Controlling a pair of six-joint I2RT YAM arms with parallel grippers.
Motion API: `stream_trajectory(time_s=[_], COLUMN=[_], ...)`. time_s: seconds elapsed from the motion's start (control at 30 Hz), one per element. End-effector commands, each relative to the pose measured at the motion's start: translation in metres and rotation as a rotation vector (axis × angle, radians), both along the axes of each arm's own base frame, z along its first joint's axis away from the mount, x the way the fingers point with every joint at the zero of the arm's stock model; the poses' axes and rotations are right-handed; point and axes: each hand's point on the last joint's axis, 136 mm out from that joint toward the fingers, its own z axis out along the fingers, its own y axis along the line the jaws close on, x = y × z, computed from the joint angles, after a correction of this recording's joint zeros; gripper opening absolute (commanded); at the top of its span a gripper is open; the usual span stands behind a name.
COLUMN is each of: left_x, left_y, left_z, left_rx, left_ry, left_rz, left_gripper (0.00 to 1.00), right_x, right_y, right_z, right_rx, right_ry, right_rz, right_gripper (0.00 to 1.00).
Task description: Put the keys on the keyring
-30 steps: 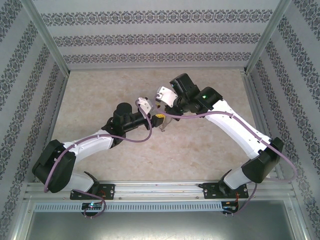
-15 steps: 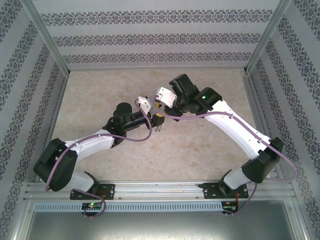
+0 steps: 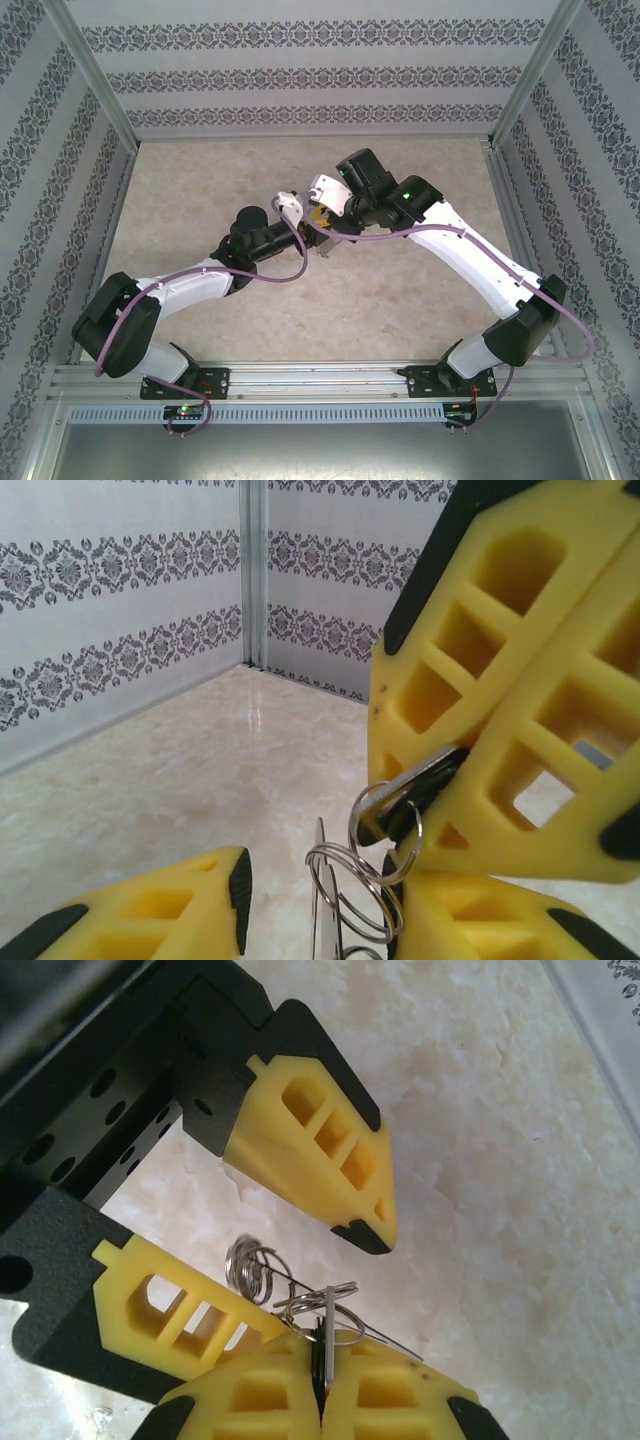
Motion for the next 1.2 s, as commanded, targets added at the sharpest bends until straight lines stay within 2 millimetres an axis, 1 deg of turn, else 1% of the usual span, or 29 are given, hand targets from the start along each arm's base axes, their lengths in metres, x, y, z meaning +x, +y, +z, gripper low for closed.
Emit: stream_trajectory(time_s=[0.0, 0.07, 0.23, 0.47, 0.6, 0.9, 1.17], left_x=[0.004, 0.003, 0.001, 0.001, -0.001, -0.010, -0.019], left_y=[0.001, 0.002, 0.000, 0.000, 0.000, 0.000, -0.003], left_z=[0.024, 0.023, 0.023, 0.024, 0.027, 0.033, 0.034], left_rx=[-0.045, -0.035, -0.017, -0.008, -0.019, -0.038, -0.017], left_ry=[-0.072, -0.073, -0.080, -0.102, -0.120, -0.181, -0.181], left_rz=[0.028, 0.027, 0.012, 0.007, 0.002, -0.029, -0.087], left_gripper=[0.35, 0.32, 0.20, 0.06, 0.00, 0.00, 0.00], right_x=[0.001, 0.002, 0.004, 0.003, 0.003, 0.005, 0.024], right_y=[-0.001, -0.001, -0.001, -0.002, -0.004, -0.008, -0.020], right_z=[0.004, 0.004, 0.003, 0.008, 0.009, 0.013, 0.021], right_rx=[-0.022, -0.026, -0.028, -0.013, -0.009, 0.002, 0.042], right_ry=[-0.020, -0.022, -0.021, -0.023, -0.024, -0.034, -0.060], right_rz=[0.000, -0.003, -0.005, -0.008, -0.009, -0.024, -0.102], right_gripper=[0.00, 0.00, 0.00, 0.00, 0.00, 0.00, 0.00])
